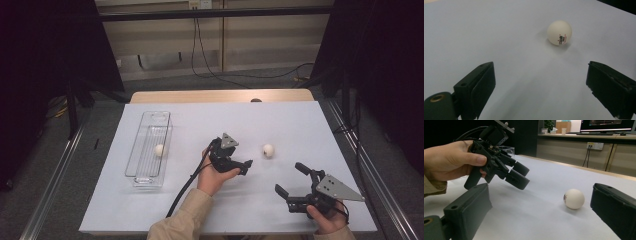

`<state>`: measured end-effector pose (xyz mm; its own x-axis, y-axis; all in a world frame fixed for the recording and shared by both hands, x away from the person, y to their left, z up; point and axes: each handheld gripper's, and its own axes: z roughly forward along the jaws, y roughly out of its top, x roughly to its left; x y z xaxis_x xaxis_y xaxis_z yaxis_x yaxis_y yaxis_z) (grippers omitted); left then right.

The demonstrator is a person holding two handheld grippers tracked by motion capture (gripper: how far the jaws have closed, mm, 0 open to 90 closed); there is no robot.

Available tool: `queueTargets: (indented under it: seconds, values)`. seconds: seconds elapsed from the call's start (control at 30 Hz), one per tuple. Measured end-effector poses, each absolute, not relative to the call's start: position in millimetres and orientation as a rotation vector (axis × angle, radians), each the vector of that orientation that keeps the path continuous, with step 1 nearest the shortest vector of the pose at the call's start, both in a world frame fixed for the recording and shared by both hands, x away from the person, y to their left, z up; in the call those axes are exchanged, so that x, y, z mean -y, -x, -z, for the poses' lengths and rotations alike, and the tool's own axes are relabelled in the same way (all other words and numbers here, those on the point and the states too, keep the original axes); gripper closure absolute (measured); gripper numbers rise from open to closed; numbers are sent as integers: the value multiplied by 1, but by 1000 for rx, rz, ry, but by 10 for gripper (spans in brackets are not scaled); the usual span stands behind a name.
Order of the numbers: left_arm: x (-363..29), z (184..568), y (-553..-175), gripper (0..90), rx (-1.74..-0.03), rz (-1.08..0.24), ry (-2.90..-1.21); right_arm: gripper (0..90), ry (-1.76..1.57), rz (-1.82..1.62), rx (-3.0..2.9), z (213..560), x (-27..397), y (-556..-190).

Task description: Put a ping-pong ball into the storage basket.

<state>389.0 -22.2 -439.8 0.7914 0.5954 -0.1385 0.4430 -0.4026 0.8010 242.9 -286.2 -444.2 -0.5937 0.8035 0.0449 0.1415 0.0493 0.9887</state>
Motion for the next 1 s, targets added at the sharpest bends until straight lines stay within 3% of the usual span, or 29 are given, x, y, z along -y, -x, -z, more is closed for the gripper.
queueTargets:
  seconds: [1.0]
  values:
    - [35,442,-394,89,-770,-184,-2046,20,-951,-1589,-1792,444,287,-243]
